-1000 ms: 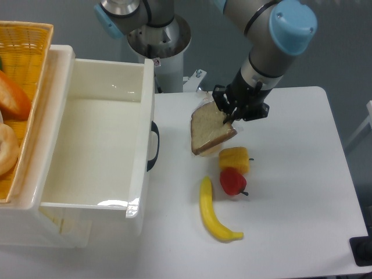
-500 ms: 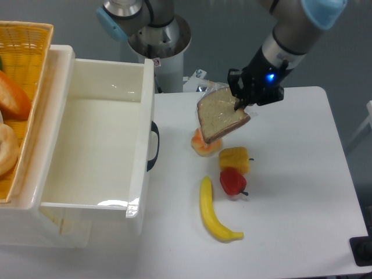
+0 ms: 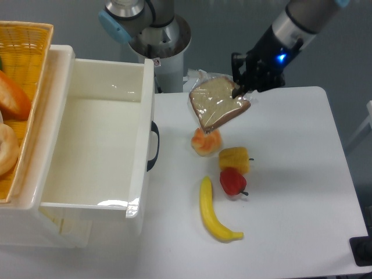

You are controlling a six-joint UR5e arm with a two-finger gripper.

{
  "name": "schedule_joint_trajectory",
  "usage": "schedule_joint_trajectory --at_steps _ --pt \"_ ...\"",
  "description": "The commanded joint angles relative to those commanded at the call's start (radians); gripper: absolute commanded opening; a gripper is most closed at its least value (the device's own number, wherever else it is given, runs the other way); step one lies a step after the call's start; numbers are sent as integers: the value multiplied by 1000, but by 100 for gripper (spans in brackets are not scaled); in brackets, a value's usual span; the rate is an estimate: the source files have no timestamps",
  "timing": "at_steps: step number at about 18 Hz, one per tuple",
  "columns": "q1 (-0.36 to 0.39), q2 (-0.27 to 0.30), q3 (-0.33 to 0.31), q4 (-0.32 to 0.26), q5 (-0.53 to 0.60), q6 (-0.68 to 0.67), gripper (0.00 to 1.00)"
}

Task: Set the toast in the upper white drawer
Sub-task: 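Lift the wrapped toast up off the bread roll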

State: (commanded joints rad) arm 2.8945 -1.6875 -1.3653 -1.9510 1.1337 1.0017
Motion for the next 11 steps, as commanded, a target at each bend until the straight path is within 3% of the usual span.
schedule_joint_trajectory --at_steps 3,11 --pt "31 21 5 -64 -51 2 0" --pt "22 58 5 -69 -170 -58 0"
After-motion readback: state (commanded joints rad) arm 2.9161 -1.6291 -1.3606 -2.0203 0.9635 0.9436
